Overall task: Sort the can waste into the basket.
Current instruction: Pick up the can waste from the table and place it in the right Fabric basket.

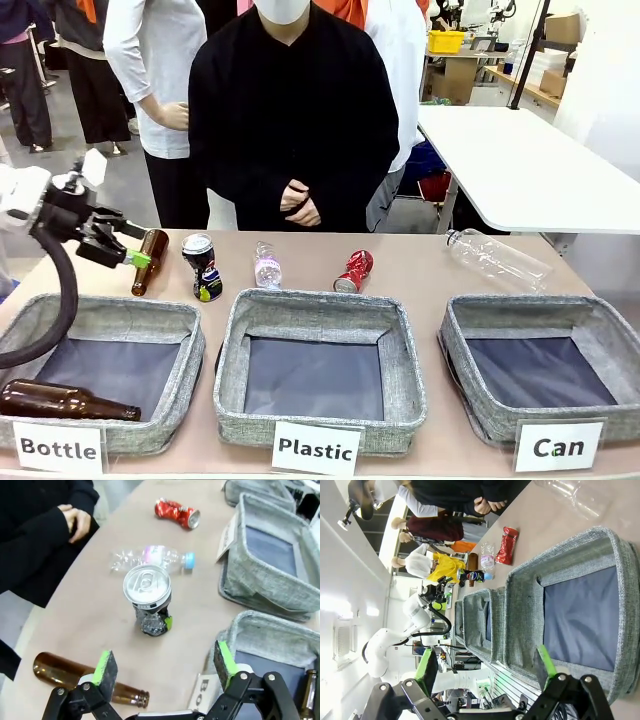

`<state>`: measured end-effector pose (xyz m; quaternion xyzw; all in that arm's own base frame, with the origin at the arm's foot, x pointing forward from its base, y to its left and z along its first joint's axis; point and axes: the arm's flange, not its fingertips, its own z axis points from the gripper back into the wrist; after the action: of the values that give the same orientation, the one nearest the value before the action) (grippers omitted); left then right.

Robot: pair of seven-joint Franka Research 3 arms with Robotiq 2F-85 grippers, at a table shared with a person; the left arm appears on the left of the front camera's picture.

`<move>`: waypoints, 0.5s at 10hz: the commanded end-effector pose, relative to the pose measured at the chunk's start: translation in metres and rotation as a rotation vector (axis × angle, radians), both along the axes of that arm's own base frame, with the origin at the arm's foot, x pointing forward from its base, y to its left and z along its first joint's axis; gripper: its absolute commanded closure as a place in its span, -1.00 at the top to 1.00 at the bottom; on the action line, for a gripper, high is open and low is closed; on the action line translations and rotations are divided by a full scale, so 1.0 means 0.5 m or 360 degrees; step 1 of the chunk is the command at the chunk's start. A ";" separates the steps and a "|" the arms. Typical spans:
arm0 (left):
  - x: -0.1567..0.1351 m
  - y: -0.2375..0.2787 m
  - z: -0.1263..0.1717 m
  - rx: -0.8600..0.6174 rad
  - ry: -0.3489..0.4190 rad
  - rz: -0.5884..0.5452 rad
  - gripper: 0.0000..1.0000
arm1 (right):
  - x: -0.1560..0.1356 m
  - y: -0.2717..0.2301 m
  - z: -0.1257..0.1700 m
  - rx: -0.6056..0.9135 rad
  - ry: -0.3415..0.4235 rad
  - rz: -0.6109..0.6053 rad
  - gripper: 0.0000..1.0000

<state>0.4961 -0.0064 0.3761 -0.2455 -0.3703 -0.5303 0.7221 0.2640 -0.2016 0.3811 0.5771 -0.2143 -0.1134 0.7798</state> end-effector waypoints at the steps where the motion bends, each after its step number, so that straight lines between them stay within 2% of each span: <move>1: 0.043 -0.008 -0.032 0.0092 0.0038 -0.0024 1.00 | 0.002 -0.002 0.002 0.0010 -0.0057 -0.0001 1.00; 3: 0.076 -0.040 -0.070 0.0085 0.0103 -0.0131 1.00 | 0.002 -0.002 0.002 0.0010 -0.0057 -0.0001 1.00; 5: 0.102 -0.058 -0.090 0.0059 0.0140 -0.0127 1.00 | 0.002 -0.002 0.002 0.0010 -0.0057 -0.0001 1.00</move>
<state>0.5370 -0.0349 0.3252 -0.2614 -0.3224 -0.5570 0.7194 0.2638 -0.2017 0.3811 0.5771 -0.2145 -0.1136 0.7798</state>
